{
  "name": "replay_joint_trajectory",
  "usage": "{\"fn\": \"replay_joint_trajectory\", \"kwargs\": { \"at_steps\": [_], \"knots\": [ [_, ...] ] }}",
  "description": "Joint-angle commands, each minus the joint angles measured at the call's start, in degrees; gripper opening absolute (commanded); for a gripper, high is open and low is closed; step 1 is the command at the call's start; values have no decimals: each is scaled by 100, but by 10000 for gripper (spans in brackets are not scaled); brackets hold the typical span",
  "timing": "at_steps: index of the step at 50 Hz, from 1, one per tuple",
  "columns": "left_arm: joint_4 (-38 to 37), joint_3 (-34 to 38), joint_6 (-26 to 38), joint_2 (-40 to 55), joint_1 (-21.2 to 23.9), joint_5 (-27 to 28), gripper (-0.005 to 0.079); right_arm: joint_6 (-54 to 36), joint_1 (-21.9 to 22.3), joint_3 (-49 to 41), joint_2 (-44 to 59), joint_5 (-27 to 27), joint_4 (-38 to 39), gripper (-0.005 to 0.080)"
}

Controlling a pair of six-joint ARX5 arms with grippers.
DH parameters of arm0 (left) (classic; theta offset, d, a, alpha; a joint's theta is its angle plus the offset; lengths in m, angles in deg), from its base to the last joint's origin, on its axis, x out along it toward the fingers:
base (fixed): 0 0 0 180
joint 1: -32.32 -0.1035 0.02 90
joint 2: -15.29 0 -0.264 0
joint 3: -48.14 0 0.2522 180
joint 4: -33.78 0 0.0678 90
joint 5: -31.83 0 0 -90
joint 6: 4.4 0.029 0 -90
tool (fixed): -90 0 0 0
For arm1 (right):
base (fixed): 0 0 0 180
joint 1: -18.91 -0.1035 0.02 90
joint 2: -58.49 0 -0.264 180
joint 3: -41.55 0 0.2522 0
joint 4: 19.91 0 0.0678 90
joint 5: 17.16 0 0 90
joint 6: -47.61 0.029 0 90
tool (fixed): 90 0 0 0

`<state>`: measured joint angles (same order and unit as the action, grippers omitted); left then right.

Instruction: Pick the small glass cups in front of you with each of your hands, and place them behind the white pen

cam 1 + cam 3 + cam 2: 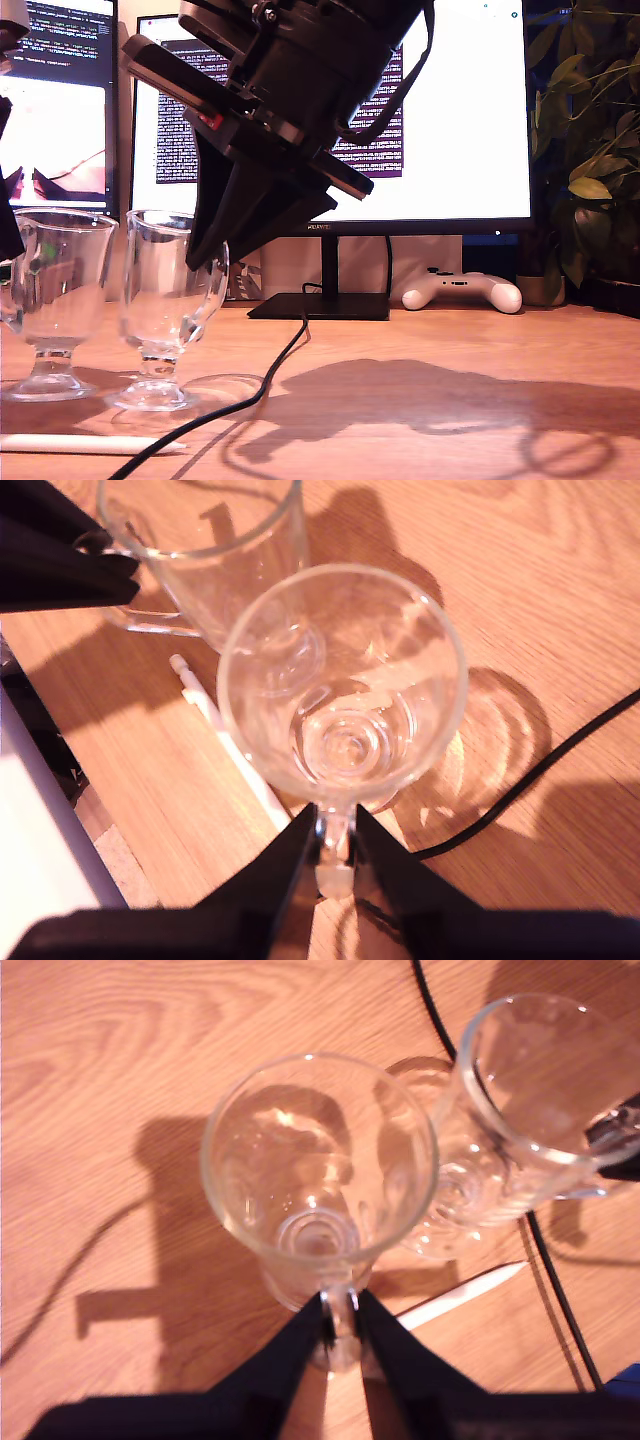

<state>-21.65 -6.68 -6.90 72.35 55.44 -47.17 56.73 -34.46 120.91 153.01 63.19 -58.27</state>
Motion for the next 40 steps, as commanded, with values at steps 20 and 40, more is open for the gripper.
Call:
{"fn": "replay_joint_trajectory", "kwargs": {
  "at_steps": [20, 40],
  "knots": [
    [50, 39, 61, -83, -13, 61, -21, 9, -83, 90, -2, -26, 70, 97],
    [-28, 39, 105, -83, -13, 59, -21, 140, -240, 90, 61, -26, 9, 175]
  ]
}}
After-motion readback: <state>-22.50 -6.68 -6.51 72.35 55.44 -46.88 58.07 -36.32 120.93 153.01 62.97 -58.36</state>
